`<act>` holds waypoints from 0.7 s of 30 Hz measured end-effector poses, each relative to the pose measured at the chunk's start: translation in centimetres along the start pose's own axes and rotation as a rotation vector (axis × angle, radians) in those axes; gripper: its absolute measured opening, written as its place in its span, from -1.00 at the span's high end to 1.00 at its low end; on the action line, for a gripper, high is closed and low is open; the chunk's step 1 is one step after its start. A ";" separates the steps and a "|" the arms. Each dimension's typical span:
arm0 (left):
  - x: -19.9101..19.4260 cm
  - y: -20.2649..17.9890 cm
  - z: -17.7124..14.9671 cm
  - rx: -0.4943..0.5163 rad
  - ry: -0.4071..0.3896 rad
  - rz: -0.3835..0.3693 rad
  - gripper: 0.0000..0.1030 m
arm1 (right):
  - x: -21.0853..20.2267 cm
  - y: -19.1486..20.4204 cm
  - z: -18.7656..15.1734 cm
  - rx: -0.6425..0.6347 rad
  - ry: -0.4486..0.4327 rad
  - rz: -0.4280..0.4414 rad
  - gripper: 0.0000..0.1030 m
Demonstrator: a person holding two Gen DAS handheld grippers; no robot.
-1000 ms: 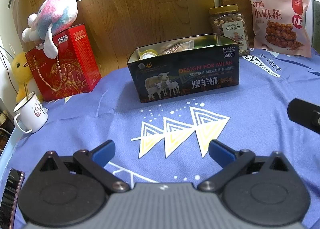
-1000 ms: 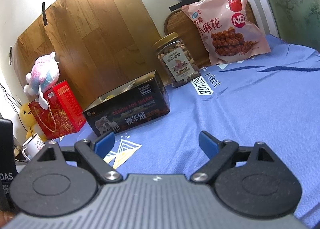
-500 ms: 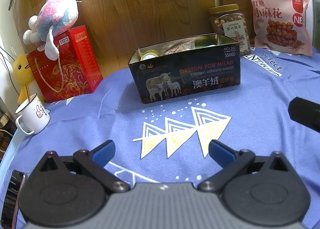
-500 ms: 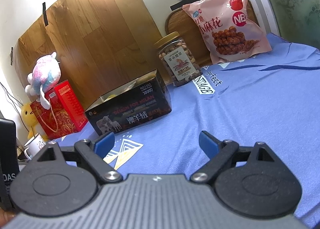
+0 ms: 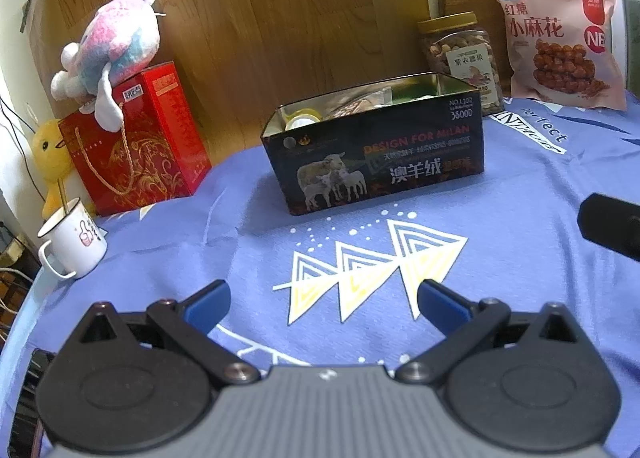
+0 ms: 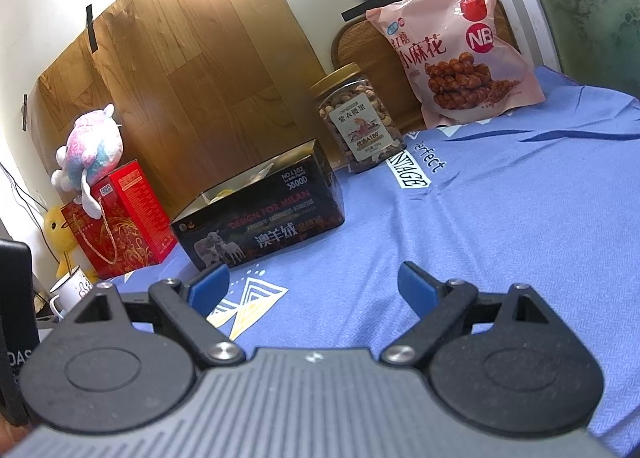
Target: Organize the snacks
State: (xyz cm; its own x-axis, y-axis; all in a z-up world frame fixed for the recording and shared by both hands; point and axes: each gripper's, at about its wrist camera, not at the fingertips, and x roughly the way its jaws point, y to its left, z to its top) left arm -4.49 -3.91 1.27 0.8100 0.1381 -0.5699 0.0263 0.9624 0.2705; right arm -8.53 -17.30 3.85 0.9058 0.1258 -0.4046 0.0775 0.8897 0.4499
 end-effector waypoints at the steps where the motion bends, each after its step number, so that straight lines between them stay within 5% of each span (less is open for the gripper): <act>1: 0.0 0.0 0.0 0.002 -0.003 0.004 -1.00 | 0.0 0.0 0.0 0.000 0.000 0.000 -0.81; 21: 0.0 -0.1 0.0 0.016 -0.008 0.028 -1.00 | -0.1 0.1 0.1 -0.001 -0.001 0.004 -0.81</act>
State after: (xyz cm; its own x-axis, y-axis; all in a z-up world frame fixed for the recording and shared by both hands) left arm -4.52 -4.05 1.24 0.8150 0.1626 -0.5562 0.0130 0.9545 0.2981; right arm -8.56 -17.22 4.00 0.9065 0.1286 -0.4021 0.0737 0.8896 0.4507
